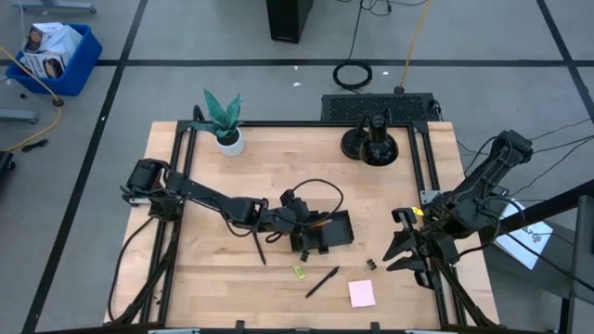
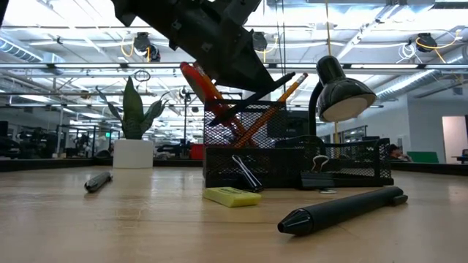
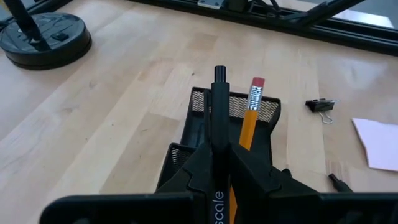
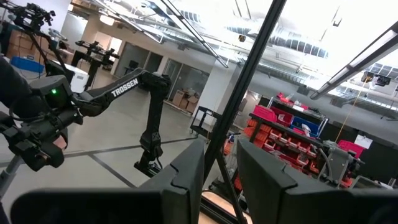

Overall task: Pick and place office supplies into organizer
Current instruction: Put the bottom left black pen into the black desk organizer

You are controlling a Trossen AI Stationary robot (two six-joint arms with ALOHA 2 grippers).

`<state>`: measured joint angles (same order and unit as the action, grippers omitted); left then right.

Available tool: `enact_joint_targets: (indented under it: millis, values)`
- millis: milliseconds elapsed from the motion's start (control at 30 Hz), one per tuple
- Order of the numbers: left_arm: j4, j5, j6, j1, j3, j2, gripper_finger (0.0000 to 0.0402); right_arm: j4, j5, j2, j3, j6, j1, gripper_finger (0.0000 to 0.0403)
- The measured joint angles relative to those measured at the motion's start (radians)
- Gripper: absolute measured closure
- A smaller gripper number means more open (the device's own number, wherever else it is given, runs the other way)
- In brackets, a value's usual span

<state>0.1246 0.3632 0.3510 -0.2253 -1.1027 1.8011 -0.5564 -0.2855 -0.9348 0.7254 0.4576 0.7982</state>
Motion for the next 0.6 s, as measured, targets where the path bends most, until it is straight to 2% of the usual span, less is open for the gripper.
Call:
enact_joint_targets:
  millis: [600]
  values:
    - [-0.021,0.000,-0.002,0.000,0.000,0.000,0.0355,0.000,0.000,0.000,0.000,0.000,0.000,0.0314]
